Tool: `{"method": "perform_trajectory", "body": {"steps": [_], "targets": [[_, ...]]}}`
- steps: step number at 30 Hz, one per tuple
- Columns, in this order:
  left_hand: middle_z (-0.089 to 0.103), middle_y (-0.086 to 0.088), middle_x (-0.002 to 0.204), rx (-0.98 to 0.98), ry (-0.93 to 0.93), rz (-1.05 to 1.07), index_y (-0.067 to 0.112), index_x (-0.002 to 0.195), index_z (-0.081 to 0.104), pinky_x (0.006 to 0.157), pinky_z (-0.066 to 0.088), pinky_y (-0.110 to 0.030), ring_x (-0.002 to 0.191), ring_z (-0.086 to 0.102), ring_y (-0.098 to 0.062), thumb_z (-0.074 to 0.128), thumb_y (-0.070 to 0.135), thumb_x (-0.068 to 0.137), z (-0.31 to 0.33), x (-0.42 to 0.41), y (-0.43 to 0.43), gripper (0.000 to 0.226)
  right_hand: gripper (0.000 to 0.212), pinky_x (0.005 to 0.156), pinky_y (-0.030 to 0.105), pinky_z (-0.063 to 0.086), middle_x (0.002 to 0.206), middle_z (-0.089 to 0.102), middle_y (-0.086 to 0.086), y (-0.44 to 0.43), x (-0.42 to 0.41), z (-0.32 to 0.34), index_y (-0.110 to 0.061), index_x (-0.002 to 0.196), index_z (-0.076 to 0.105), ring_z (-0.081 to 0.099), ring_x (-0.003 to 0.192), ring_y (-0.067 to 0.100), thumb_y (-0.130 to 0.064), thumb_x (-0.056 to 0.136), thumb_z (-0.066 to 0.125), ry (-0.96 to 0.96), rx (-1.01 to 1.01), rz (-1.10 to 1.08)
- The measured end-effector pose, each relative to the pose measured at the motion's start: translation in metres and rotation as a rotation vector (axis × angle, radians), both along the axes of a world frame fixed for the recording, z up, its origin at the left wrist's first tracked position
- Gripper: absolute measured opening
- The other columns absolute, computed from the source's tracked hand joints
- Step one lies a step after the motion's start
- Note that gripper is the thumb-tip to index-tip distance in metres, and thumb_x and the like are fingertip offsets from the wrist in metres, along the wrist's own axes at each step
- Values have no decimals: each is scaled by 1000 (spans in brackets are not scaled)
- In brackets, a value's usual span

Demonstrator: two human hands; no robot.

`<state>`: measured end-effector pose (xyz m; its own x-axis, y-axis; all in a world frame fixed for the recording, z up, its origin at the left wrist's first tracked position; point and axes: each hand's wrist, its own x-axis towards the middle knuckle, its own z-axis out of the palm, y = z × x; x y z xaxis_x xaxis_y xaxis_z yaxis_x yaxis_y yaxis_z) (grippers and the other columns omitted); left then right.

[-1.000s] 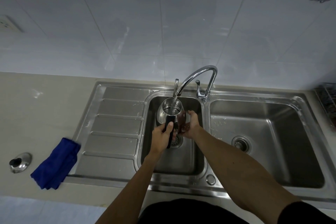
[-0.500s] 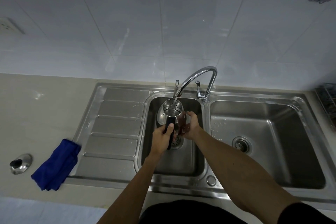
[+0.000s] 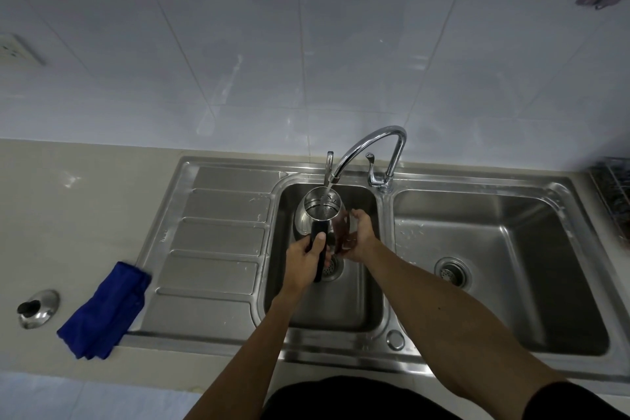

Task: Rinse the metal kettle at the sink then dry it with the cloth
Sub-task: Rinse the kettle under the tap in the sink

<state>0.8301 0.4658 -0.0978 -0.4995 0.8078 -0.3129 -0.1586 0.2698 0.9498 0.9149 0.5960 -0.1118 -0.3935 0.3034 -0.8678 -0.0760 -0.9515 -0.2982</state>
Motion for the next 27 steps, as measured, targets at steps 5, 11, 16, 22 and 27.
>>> {"method": "perform_trajectory", "body": {"steps": [5, 11, 16, 22, 27], "targets": [[64, -12, 66, 10, -12, -3, -12, 87, 65, 58, 53, -23, 55, 60, -15, 53, 20, 104, 0, 1, 0, 38, 60, 71, 36, 46, 89, 66, 17, 1, 1, 1, -5, 94, 66, 59, 84, 30, -60, 87, 44, -13, 6, -12], [64, -11, 64, 10, 2, -13, -9, 83, 66, 58, 53, -25, 54, 59, -18, 54, 22, 104, -1, 2, 2, 39, 59, 70, 35, 44, 87, 65, 16, 0, 2, 1, -5, 91, 65, 57, 82, 29, -59, 88, 44, -16, 8, -11], [65, -4, 63, -28, 5, 6, 2, 83, 68, 58, 53, -23, 54, 60, -12, 52, 22, 104, -4, 2, 2, 34, 60, 72, 36, 46, 92, 66, 18, 0, 4, 1, -3, 95, 66, 59, 86, 31, -59, 88, 44, -8, 6, -17], [62, -3, 64, -41, 42, 29, 10, 77, 64, 56, 48, -25, 56, 56, -13, 43, 30, 107, -7, 4, 5, 42, 60, 75, 38, 49, 94, 68, 17, -1, 0, 2, -5, 102, 67, 61, 89, 30, -60, 86, 49, -44, 27, -36], [55, 1, 58, -30, 69, 122, 14, 68, 59, 50, 42, -23, 50, 50, -8, 39, 36, 107, -10, 5, 9, 49, 66, 105, 43, 43, 112, 68, 17, -8, -3, 3, -5, 117, 67, 60, 107, 32, -59, 83, 49, -58, 41, -60]]}}
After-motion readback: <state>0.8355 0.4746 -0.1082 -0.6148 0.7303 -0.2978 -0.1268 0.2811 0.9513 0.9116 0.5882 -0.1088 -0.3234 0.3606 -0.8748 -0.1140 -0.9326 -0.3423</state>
